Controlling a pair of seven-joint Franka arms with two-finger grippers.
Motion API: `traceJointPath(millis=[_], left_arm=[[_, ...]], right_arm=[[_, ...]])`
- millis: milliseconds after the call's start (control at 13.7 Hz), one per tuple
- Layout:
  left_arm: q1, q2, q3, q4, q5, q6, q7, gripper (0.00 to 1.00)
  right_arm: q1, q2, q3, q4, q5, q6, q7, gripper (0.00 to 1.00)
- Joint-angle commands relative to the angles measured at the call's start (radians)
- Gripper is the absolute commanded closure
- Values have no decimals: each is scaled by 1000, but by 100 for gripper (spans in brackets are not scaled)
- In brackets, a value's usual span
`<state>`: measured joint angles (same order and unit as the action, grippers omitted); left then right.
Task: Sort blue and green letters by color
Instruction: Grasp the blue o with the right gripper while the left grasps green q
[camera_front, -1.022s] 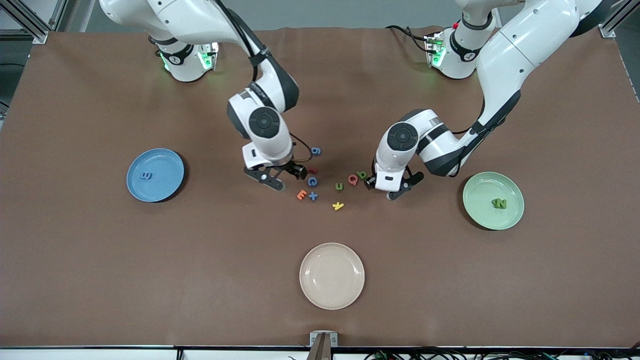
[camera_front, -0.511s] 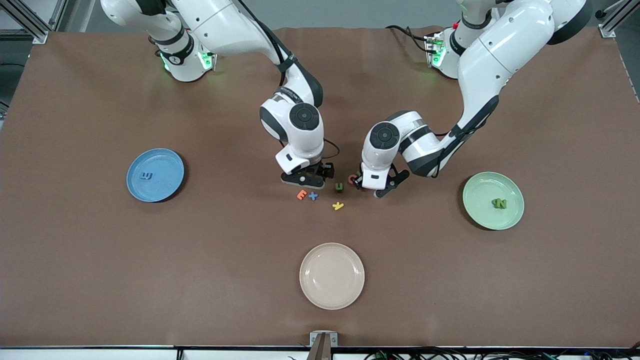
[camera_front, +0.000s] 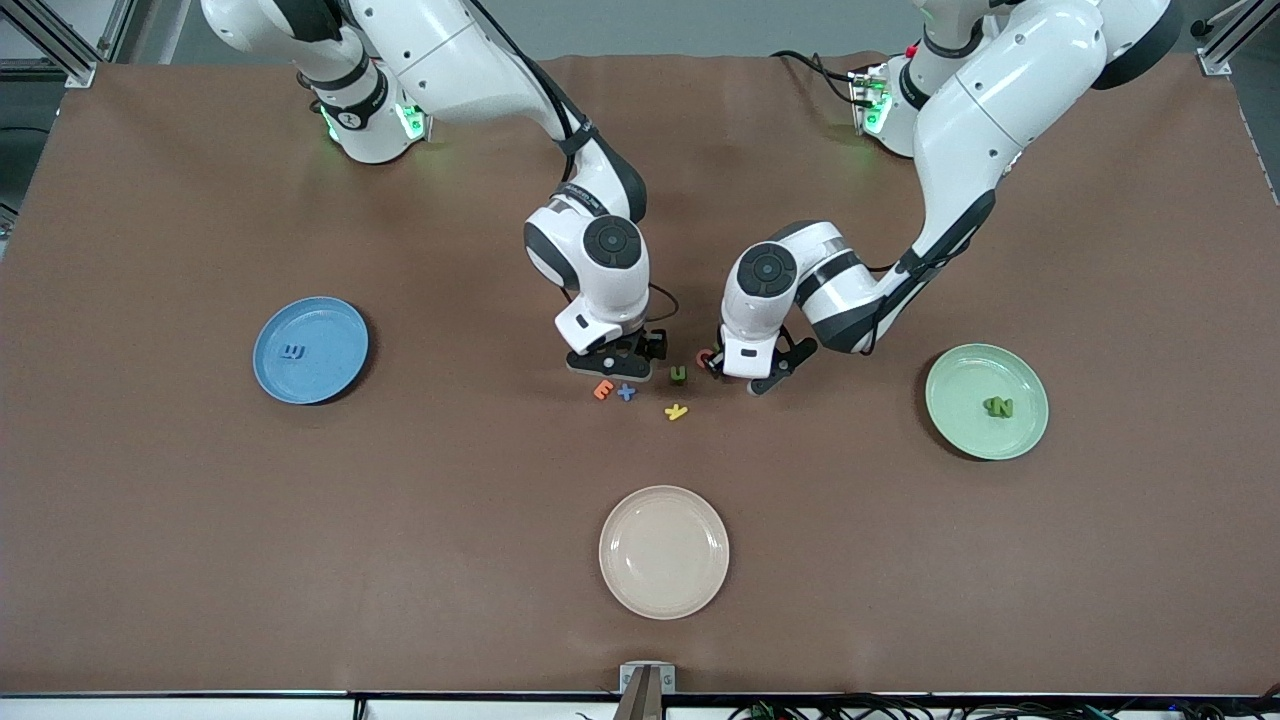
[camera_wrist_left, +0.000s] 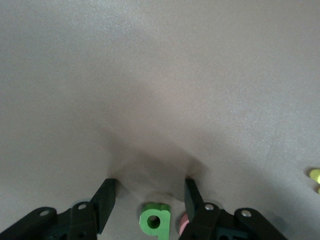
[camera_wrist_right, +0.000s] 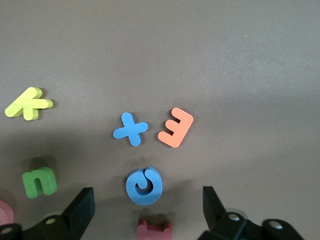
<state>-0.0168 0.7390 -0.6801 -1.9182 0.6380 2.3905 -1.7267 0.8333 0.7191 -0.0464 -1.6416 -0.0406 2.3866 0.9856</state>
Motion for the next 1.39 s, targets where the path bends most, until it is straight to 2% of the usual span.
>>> traceJointPath(millis=[0,438,511,657,949,1022,1095,1313], left_arm=[[-12,3,4,-1,9,7,-24,36],[-34,5,2,-1,8,9,-56,38],[-38,7,2,-1,8,9,-56,40],[-38,8,2,-1,8,9,-56,51],[-29,7,2,-1,8,9,-36,88],[-23,2,4,-1,12,9,-34,93],[-17,-1,4,-1,18,7,-22,97],[53,-42,2,-1,22,-4,50,99]], right_arm=[[10,29,-7,23,11,15,1,12],[17,55,-7,23,57,62,1,13],[18,56,-6,23,57,60,1,15],[23,56,-7,22,57,52,1,21],[32,54,-7,22,56,40,-4,30],[32,54,-7,22,56,39,-5,34],[32,54,-7,22,56,39,-7,37],[24,54,-7,22,54,40,-13,45]])
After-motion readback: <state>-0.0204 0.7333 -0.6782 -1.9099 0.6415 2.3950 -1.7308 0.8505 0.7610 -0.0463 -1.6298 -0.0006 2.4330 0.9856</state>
